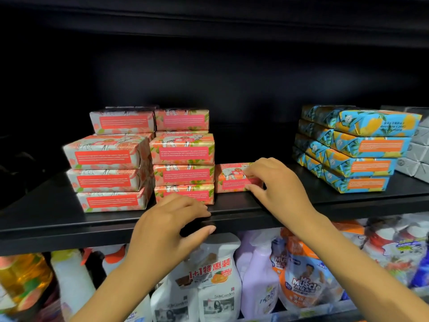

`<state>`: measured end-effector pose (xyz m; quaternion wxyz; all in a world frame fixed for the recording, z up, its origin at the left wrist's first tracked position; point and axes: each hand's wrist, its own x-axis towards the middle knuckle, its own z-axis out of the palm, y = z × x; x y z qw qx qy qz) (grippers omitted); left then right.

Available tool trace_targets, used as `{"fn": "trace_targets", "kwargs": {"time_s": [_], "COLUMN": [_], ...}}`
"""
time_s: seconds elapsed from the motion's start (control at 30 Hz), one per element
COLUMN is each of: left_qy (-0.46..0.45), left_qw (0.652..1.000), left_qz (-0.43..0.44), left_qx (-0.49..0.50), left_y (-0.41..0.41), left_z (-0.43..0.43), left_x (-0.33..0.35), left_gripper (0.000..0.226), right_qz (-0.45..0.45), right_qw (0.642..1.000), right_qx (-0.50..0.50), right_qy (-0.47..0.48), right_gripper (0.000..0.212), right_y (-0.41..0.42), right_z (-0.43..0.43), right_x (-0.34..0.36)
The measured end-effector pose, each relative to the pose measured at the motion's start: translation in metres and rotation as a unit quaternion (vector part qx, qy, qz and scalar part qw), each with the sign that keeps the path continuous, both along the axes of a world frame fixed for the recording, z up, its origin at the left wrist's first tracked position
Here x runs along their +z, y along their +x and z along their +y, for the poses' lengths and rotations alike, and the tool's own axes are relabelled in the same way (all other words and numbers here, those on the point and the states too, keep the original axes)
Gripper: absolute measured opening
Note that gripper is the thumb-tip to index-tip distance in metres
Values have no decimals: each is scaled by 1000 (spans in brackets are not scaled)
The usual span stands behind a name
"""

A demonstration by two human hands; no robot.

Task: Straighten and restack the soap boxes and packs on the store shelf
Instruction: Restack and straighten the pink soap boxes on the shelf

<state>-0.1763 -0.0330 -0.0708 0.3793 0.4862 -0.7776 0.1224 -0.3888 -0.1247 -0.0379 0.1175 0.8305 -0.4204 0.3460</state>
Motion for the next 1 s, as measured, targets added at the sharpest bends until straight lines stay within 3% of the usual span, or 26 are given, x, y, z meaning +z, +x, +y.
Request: {"fn": "trace_targets", "kwargs": {"time_s": [0.27, 0.43, 0.5, 0.63, 0.7, 0.8, 1.0], "left_qy": [2, 7, 6, 5, 7, 9, 12], "left_qw": [1000, 1000, 1000, 999, 999, 999, 998], "left_qz": [3, 22, 28, 40, 46, 51, 55], "left_qx": [-9, -4, -2, 1, 1, 3, 0], "left_y": [7, 13, 14, 13, 13, 13, 14], "left_z": [3, 6, 7, 7, 8, 8, 7], "left_x": [3, 4, 4, 4, 5, 6, 5], "left_gripper": [29, 25, 25, 25, 24, 24, 24], "right_qz": [20, 5, -42, -237, -267, -185, -3], "right_qw": [999, 997, 995, 965, 948, 960, 990], "right_qx": [-20, 24, 41, 110, 171, 207, 136], "right_qy": [27, 68, 75, 3, 1, 18, 36], "right_gripper": [28, 34, 32, 19, 20, 33, 57], "right_y": [13, 6, 4, 15, 30, 56, 82], "right_z": [-20, -22, -20, -6, 4, 15, 13], "right_x": [6, 9, 12, 31, 46, 62, 63]}}
